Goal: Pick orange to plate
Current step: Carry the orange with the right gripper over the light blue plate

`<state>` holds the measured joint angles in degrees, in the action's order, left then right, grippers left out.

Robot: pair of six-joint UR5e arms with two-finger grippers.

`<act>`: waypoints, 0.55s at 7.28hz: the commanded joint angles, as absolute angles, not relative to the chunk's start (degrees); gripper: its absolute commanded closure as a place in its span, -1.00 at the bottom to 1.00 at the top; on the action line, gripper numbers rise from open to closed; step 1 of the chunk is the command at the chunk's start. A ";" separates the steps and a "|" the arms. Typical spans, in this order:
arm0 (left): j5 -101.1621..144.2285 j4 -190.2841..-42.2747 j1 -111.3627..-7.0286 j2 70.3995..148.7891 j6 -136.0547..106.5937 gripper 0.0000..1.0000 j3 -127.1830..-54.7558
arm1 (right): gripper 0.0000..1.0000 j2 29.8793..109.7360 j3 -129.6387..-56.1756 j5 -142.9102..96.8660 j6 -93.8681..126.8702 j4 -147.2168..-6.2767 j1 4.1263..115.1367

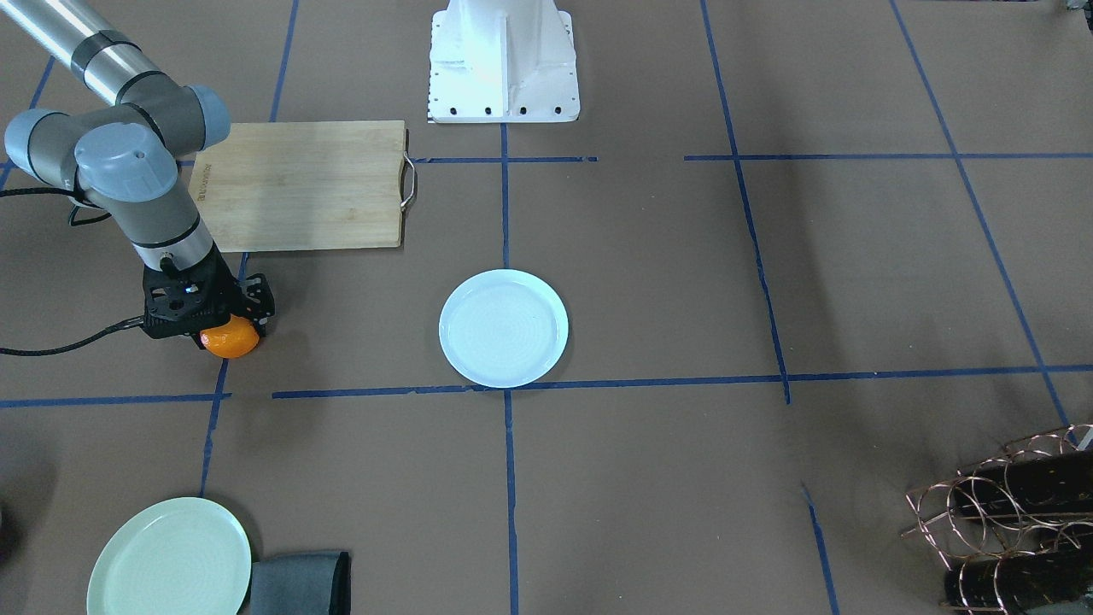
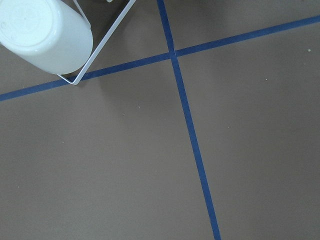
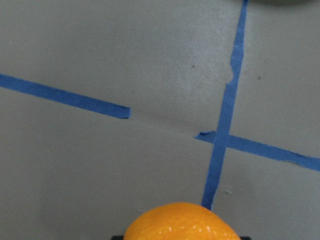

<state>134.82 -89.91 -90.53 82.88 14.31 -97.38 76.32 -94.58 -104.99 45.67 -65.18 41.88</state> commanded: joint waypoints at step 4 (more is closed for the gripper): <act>134.91 -89.91 -90.53 82.97 14.24 -1.00 -97.47 | 0.37 49.02 -91.08 -99.69 61.40 -86.88 34.83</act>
